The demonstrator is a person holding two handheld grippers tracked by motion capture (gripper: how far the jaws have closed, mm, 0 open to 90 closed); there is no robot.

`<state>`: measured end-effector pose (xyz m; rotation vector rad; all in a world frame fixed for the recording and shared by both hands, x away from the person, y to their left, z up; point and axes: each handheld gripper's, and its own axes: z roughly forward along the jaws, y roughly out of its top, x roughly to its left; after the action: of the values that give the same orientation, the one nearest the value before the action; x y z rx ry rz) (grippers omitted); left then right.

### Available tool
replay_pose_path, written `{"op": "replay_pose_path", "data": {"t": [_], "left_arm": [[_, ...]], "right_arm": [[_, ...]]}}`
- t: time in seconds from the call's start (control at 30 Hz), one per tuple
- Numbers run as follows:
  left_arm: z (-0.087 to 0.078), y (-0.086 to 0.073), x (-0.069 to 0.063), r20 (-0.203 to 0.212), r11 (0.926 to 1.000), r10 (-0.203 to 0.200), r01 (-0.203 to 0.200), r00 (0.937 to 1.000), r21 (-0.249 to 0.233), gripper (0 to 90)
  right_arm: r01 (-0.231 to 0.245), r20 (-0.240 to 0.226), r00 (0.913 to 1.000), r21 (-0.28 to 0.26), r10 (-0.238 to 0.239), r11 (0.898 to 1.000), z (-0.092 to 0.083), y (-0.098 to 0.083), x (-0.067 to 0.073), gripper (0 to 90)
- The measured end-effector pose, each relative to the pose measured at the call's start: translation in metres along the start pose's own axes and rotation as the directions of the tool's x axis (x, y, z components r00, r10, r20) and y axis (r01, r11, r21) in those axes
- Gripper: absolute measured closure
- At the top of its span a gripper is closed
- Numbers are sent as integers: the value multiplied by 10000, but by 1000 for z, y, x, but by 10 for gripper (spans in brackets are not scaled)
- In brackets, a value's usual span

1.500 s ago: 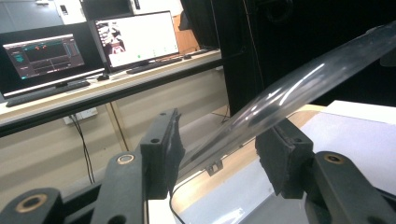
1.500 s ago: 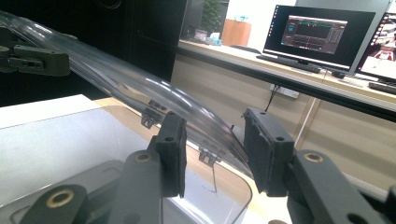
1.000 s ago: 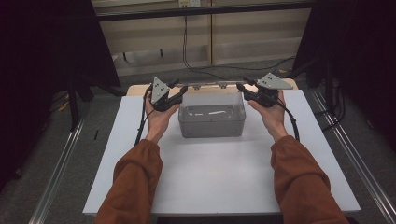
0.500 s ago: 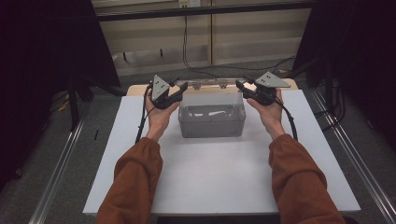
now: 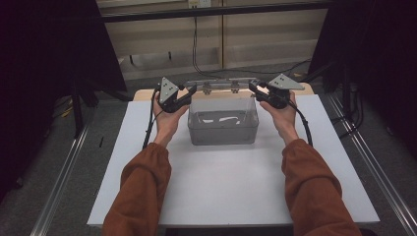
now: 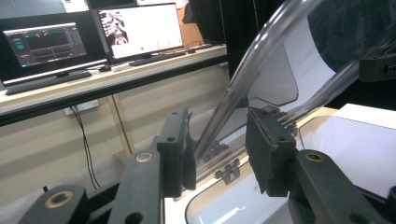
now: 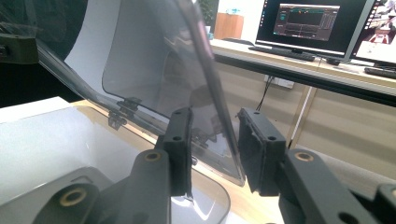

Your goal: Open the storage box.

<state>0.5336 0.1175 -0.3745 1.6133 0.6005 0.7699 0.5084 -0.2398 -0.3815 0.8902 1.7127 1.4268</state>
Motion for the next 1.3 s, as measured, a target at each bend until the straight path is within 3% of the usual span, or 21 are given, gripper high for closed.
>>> {"op": "replay_pose_path", "data": {"t": [0.43,0.8,0.9,1.03,1.1,1.3], "left_arm": [[9,-3,8,-139,9998,8,-5,9999,203,579],[17,-8,14,-150,9986,-437,441,9989,308,625],[19,-8,16,-149,9986,-266,272,9995,445,626],[22,-6,12,-34,9968,-678,679,9977,427,632],[24,-4,11,-47,9976,-389,391,9992,565,633],[26,-3,15,4,9971,-241,240,9997,726,647]], "right_arm": [[-10,48,10000,-123,10,9999,5,1,-4,688],[-138,25,9999,-115,138,9998,11,4,-9,686],[-183,51,9998,-85,184,9998,13,2,-10,685],[-257,78,9996,20,257,9997,16,-3,-12,691],[-233,52,9997,122,233,9997,17,-5,-13,697],[-352,110,9993,286,349,9990,23,-10,-15,705]]}}
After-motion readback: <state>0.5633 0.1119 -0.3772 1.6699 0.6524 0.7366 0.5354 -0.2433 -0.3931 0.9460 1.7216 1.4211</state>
